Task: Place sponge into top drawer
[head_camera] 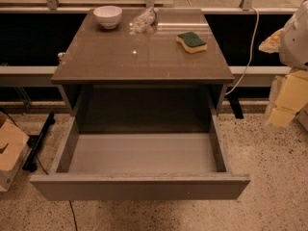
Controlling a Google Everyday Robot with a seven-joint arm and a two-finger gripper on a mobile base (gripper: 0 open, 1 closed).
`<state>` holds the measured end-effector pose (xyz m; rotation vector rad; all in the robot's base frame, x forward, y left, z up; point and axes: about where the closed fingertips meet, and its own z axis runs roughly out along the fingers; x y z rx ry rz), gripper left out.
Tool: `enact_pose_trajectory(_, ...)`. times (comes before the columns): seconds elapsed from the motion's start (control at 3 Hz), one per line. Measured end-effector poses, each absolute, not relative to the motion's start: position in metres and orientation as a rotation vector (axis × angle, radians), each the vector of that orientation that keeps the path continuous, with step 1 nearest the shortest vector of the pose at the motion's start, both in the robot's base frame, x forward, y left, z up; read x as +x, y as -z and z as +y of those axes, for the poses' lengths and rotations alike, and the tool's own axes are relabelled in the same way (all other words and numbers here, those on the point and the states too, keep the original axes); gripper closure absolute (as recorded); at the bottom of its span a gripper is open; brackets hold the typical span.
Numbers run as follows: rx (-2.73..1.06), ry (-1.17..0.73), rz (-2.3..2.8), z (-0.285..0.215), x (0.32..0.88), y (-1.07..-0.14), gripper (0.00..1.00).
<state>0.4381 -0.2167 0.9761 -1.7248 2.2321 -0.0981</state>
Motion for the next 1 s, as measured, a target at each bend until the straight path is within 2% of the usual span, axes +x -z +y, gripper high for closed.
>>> enact_pose_trajectory(0.67, -1.619, 0.082, 2.224, -0.214, 0.45, -0.979, 0.0)
enact_pose_trajectory(1.0, -1.485, 0.051, 2.196, -0.198, 0.475, -0.978, 0.0)
